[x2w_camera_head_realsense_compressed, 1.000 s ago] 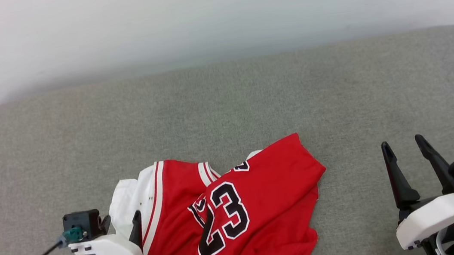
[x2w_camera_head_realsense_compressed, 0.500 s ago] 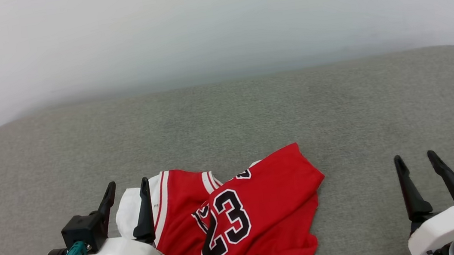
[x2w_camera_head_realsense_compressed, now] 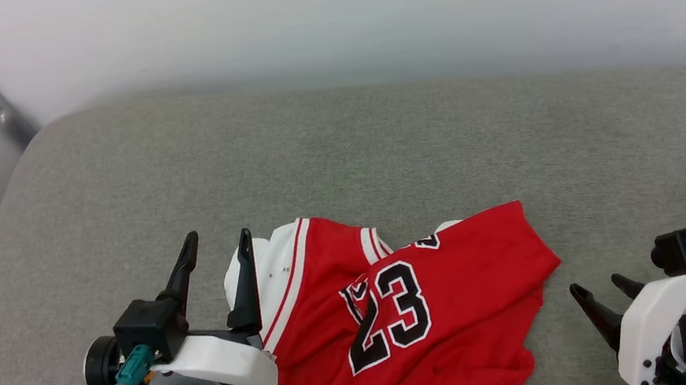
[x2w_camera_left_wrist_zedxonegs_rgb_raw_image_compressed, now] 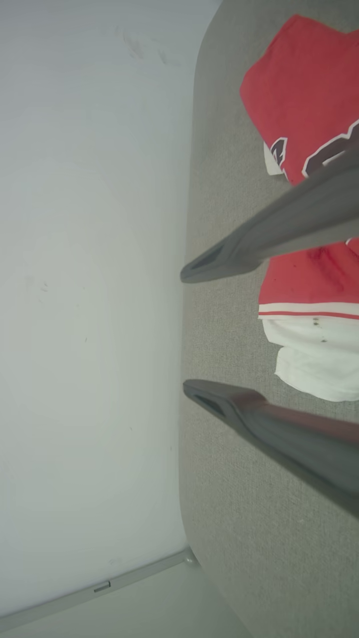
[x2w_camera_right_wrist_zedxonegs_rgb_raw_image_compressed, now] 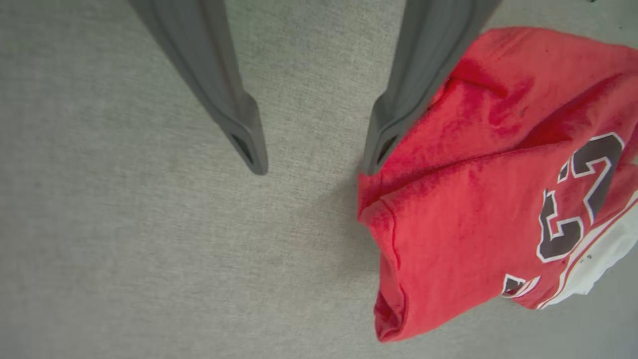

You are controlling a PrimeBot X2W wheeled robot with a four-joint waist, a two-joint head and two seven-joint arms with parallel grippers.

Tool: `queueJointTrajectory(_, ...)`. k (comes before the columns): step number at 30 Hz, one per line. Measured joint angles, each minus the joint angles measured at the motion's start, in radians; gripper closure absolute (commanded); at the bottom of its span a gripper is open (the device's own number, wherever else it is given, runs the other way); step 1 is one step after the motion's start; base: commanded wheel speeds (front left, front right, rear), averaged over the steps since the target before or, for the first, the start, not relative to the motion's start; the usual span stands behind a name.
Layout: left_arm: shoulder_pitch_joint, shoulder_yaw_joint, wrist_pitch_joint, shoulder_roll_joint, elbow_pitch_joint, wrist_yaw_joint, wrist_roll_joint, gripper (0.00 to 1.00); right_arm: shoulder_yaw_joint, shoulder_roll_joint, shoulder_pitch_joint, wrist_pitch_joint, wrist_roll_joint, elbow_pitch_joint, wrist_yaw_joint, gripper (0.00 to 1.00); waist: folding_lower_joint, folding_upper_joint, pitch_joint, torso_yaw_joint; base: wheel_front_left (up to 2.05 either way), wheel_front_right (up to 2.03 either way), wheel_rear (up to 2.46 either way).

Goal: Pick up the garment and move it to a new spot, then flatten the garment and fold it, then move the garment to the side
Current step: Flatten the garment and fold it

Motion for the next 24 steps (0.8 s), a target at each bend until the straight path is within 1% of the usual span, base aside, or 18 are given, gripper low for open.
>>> queueJointTrajectory(3, -0.02, -0.012, 0.0, -0.011, -0.005, -0.002, 0.008, 0.0, 0.056, -0.043, -0.044, 0.079, 0.039, 0.017, 0.0, 0.0, 0.0, 0.0, 0.03, 0.032, 0.0, 0.0, 0.0)
queueJointTrajectory(6, -0.04, -0.021, -0.001, -0.023, -0.007, -0.007, 0.015, 0.0, 0.103, -0.075, -0.093, 0.132, 0.063, 0.041, 0.0, 0.0, 0.0, 0.0, 0.063, 0.061, 0.0, 0.0, 0.0)
queueJointTrajectory(12, -0.063, -0.025, -0.005, -0.045, 0.01, -0.017, 0.017, 0.0, 0.169, -0.109, -0.167, 0.216, 0.116, 0.128, 0.0, 0.0, 0.0, 0.0, 0.117, 0.106, 0.0, 0.0, 0.0)
queueJointTrajectory(15, -0.065, -0.023, -0.009, -0.049, 0.021, -0.018, 0.02, 0.0, 0.177, -0.111, -0.192, 0.251, 0.156, 0.156, 0.0, 0.0, 0.0001, 0.0, 0.129, 0.118, 0.0, 0.0, 0.0)
queueJointTrajectory(18, -0.065, -0.019, -0.012, -0.048, 0.029, -0.02, 0.022, 0.0, 0.183, -0.114, -0.207, 0.274, 0.183, 0.169, 0.0, 1.0, 0.0, 0.0, 0.131, 0.117, 0.0, 0.0, 0.0)
queueJointTrajectory(21, -0.065, -0.014, -0.013, -0.048, 0.036, -0.023, 0.022, 0.0, 0.204, -0.12, -0.211, 0.262, 0.195, 0.163, 0.0, 1.0, 0.0, 0.0, 0.127, 0.108, 0.0, 0.0, 0.0)
queueJointTrajectory(24, -0.065, -0.01, -0.013, -0.044, 0.041, -0.023, 0.024, 0.0, 0.219, -0.13, -0.214, 0.212, 0.188, 0.132, 0.0, 1.0, 0.0001, 0.0, 0.118, 0.094, 0.0, 0.0, 0.0)
